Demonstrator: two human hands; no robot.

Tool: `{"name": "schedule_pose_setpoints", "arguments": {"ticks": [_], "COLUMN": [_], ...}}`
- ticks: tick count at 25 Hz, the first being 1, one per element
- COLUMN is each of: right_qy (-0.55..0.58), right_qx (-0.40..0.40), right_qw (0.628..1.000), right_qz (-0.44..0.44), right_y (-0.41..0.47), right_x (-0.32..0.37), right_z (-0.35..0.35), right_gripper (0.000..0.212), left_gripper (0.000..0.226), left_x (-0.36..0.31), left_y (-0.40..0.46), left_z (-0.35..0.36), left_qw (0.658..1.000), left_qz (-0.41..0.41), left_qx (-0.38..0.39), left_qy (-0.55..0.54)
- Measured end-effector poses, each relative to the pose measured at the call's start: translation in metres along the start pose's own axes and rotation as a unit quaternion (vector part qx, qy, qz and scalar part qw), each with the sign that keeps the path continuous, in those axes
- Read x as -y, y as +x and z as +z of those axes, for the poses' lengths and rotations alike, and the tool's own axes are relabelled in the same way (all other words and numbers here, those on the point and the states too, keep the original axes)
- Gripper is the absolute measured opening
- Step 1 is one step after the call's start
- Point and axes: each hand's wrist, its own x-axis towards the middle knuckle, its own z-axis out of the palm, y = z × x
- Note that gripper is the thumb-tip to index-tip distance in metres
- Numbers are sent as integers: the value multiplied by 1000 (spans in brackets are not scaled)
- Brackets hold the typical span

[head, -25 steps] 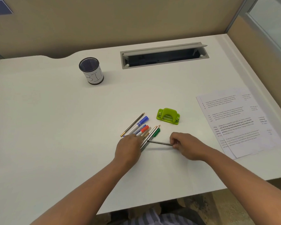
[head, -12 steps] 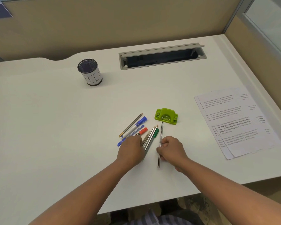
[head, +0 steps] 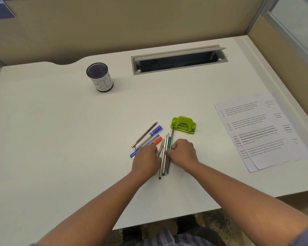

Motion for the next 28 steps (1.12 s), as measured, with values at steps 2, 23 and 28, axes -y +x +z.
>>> {"name": "schedule_pose_setpoints", "arguments": {"ticks": [2, 23, 28], "right_qy": [-23, -88, -128], "right_qx": [24, 70, 86], "right_qw": [999, 994, 988], "right_qz": [8, -11, -10], "right_y": [0, -14, -14], "right_x": [0, -19, -11], "right_z": [-5, -17, -12], "right_gripper": [16, 22, 26], "left_gripper": [6, 21, 19], "left_x": [-3, -14, -16], "left_y": [1, 9, 13], "left_z": [-1, 16, 17], "left_qw": [1000, 998, 994], "left_qz": [-11, -16, -17], "left_qx": [4, 21, 44], "left_qy": [6, 64, 100]}}
